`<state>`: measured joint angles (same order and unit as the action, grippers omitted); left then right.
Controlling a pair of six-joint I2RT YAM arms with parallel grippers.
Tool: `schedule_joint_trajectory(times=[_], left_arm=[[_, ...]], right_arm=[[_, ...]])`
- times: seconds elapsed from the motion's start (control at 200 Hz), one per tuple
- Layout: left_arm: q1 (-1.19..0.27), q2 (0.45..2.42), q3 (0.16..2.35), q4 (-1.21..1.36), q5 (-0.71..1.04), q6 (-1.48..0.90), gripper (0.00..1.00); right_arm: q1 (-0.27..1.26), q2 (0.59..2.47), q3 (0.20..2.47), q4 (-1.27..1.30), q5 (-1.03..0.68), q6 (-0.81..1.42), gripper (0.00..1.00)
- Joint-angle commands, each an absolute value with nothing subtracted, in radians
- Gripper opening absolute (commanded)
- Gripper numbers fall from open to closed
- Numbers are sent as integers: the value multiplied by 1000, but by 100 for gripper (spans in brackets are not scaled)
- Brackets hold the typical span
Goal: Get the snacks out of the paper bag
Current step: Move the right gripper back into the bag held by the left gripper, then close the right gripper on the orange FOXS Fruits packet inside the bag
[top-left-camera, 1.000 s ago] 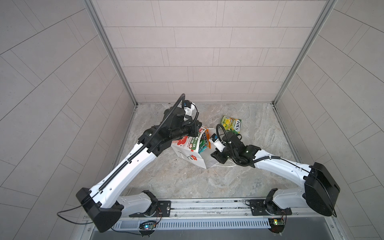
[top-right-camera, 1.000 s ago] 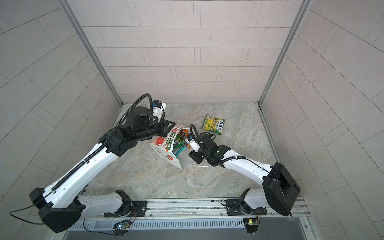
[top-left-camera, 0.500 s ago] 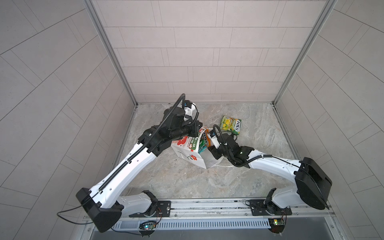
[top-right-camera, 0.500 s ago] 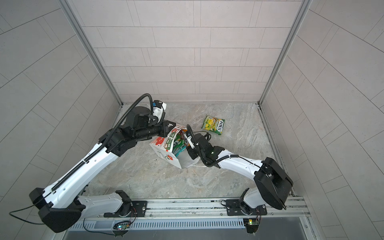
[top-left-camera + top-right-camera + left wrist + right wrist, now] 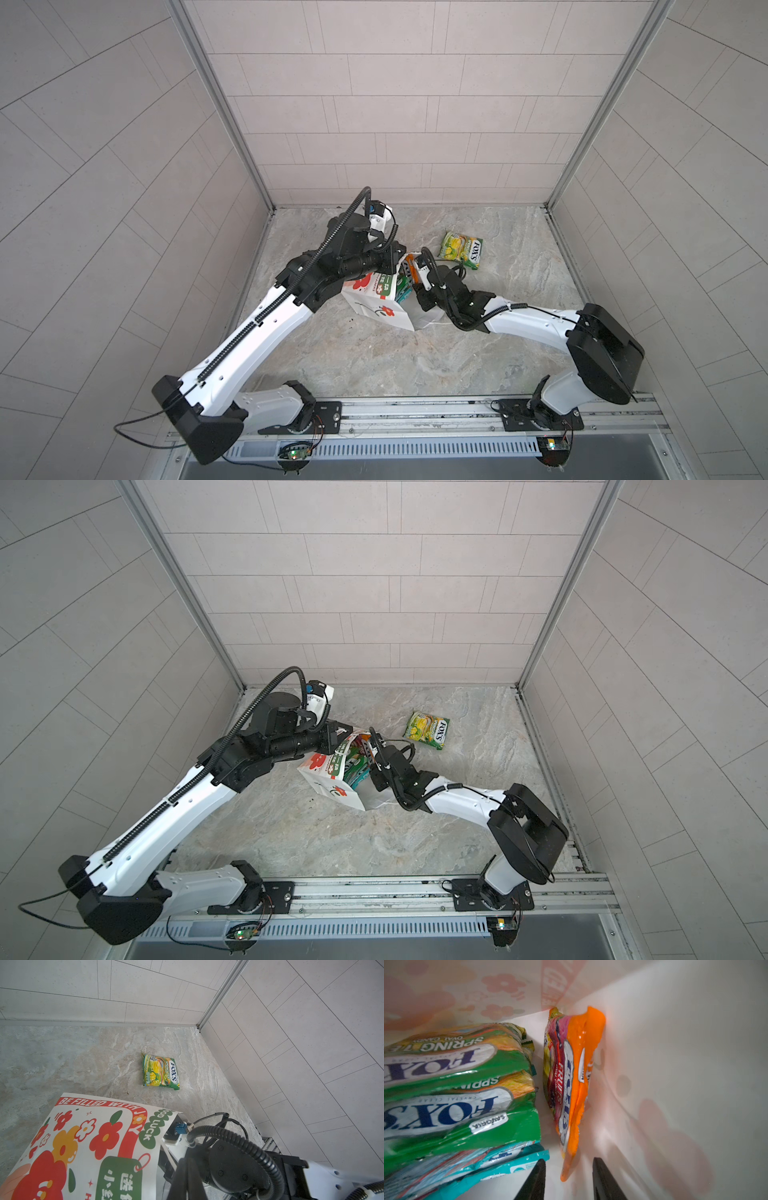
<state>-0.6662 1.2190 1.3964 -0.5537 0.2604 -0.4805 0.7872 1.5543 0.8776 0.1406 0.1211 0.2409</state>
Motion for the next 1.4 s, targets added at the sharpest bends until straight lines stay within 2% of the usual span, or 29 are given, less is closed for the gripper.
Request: schedule_joint_trajectory(times=[0.0,0.17,0.395,0.665,0.976,1.031,1.116,1.201,1.396], left_arm=[[-672,1207,1447,-543,280,-477,0],[-672,1207,1450,-545,290,-479,0],[-671,1207,1454,-546,281,-483,0],[-672,1216,1465,-545,301,-488,0],[-672,1220,1468,-546,315,-487,0],[-672,1221,1468,-546,314,-486,0],[-672,1218,1467,-549,311,-485,0],[-672,1218,1465,-549,307,-483,0],[-672,1214,1457,-555,272,-483,0]], right_arm=[[792,1579,905,178,151,276,38],[792,1602,918,192,178,284,40],[792,1632,929,198,126,261,39],[780,1671,964,171,176,267,39],[754,1724,1000,202,85,269,38],[746,1727,1003,210,67,266,33],[731,1726,1002,223,36,267,13],[720,1713,996,232,14,260,0],[713,1644,971,203,-23,230,0]])
